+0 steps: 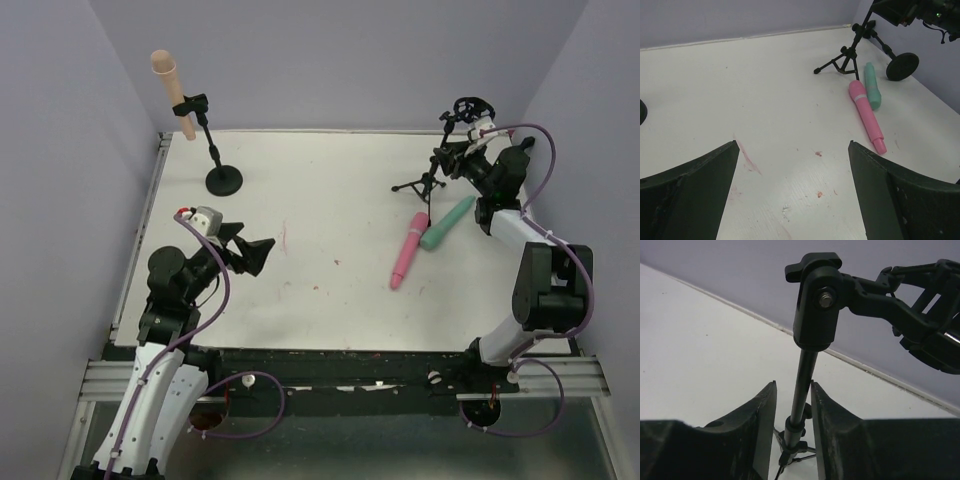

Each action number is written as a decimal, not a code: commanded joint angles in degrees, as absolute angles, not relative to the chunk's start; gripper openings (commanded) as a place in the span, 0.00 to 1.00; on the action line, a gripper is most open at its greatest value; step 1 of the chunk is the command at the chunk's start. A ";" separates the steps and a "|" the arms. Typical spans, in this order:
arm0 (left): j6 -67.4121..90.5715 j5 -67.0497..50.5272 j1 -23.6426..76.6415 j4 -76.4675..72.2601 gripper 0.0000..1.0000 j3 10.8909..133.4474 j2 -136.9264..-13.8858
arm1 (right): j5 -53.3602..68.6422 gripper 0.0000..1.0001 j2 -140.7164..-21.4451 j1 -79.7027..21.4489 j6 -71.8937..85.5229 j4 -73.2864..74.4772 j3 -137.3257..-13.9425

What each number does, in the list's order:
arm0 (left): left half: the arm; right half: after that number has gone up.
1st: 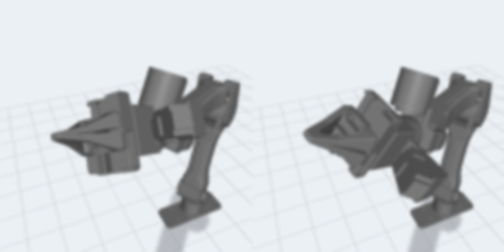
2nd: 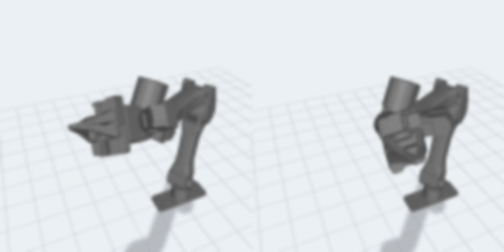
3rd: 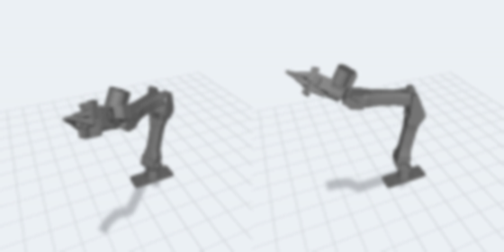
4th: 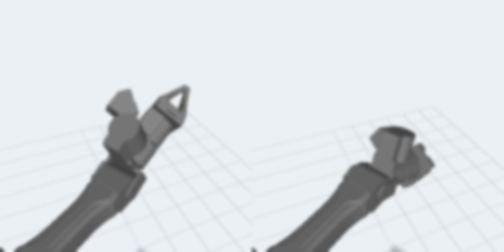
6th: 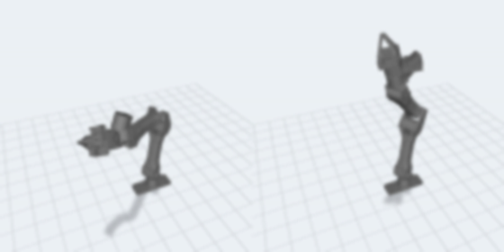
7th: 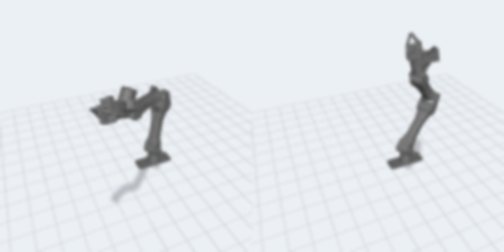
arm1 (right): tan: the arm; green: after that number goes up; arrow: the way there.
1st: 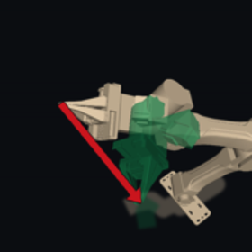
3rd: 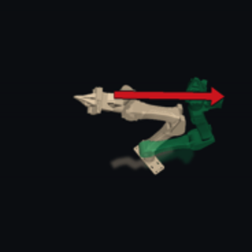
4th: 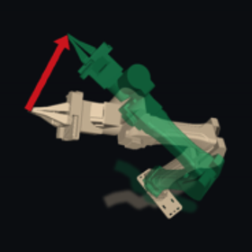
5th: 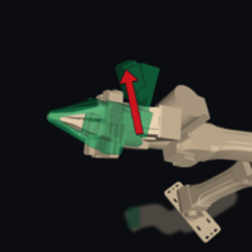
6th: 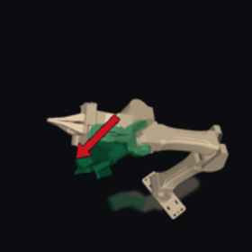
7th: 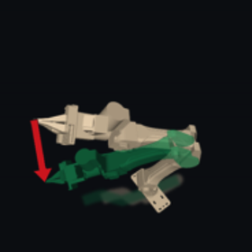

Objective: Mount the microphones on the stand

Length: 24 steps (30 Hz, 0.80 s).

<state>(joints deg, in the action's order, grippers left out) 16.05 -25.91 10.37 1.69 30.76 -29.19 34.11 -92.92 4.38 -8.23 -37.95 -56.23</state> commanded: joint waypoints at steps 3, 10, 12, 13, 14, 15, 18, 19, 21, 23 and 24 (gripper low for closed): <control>15.29 -28.91 10.63 -1.93 0.98 29.27 -28.30 | 36.03 0.19 -93.96 4.13 -5.01 -48.59 -55.37; 15.64 -33.84 10.63 -4.48 0.98 28.48 -28.21 | 38.50 0.05 -93.34 2.20 -3.52 -42.37 -63.71; 15.56 -33.75 10.63 -4.66 0.98 28.48 -27.86 | 39.19 0.05 -93.69 1.76 -1.33 -41.14 -66.34; 15.56 -33.84 10.55 -4.75 0.99 28.30 -27.77 | 39.81 0.03 -93.95 1.50 -0.19 -40.26 -68.01; 15.56 -33.92 10.63 -5.01 0.98 28.13 -27.60 | 40.42 0.03 -94.04 1.15 1.56 -39.04 -69.16; 15.56 -34.01 10.55 -5.18 0.98 28.04 -27.60 | 40.95 0.03 -93.96 0.62 2.45 -37.89 -70.30; 15.56 -34.45 10.63 -5.71 0.98 27.86 -27.60 | 44.02 0.03 -93.26 -1.74 5.35 -34.03 -72.42; 15.56 -34.80 10.63 -5.89 0.98 27.95 -27.68 | 44.82 0.03 -92.82 -2.63 6.58 -33.40 -72.42; 15.56 -35.42 10.63 -6.15 0.98 27.86 -27.60 | 46.31 0.03 -91.33 -5.00 8.52 -31.48 -72.07; 15.56 -35.86 10.63 -6.50 0.98 27.77 -27.60 | 47.37 0.03 -90.09 -8.51 9.49 -29.19 -71.54; 15.56 -36.12 10.63 -6.68 0.98 27.77 -27.68 | 47.81 0.03 -89.57 -10.53 9.58 -27.96 -71.11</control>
